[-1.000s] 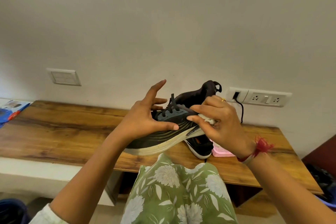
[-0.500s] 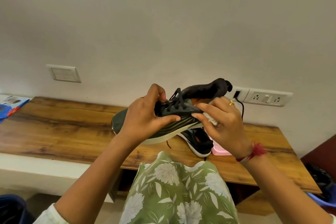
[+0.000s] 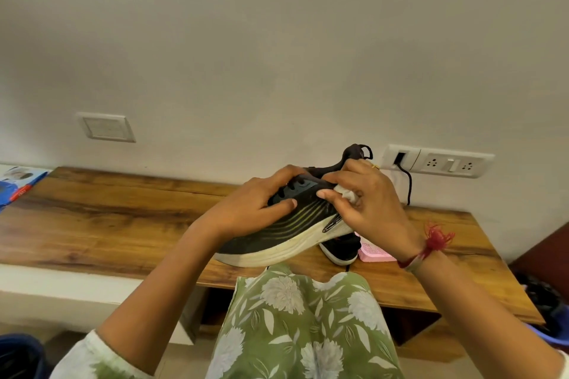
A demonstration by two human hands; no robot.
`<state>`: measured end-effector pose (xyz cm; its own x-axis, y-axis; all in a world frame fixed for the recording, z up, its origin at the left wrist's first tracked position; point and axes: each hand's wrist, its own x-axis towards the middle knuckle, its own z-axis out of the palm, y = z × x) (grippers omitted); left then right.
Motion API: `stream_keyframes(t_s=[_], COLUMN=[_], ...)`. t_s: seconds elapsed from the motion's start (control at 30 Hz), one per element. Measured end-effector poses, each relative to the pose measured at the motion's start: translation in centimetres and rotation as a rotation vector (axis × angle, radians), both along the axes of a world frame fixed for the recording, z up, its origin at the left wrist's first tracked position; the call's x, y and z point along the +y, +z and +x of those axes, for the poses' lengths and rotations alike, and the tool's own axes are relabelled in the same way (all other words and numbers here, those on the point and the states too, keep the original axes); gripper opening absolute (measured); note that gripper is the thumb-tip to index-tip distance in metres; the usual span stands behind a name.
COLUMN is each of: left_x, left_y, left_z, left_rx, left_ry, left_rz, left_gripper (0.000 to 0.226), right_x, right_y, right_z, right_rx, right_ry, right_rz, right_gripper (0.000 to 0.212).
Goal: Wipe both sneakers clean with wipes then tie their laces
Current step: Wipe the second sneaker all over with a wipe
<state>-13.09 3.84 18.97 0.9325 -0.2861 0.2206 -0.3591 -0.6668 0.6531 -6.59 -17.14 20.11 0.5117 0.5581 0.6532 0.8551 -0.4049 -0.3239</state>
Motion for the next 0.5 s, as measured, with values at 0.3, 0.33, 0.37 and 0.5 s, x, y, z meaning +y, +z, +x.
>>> stream_keyframes(t_s=[0.3, 0.33, 0.37, 0.5], left_x=[0.2, 0.3, 0.3, -0.1], left_y=[-0.5, -0.7, -0.9, -1.3], left_z=[1.2, 1.2, 1.1, 1.0], left_rx=[0.158, 0.156, 0.155, 0.165], left_ry=[-0.018, -0.019, -0.021, 0.014], left_rz=[-0.135, -0.176, -0.219, -0.369], left_gripper=[0.021, 0.025, 0.028, 0.029], right_x=[0.2, 0.2, 0.3, 0.7], right_y=[-0.8, -0.7, -0.5, 0.9], right_z=[-0.5, -0.5, -0.4, -0.3], right_rx=[0.1, 0.097, 0.108, 0.325], right_ry=[0.011, 0.007, 0.001, -0.042], right_rz=[-0.003, -0.023, -0.034, 0.192], right_gripper=[0.032, 0.033, 0.032, 0.013])
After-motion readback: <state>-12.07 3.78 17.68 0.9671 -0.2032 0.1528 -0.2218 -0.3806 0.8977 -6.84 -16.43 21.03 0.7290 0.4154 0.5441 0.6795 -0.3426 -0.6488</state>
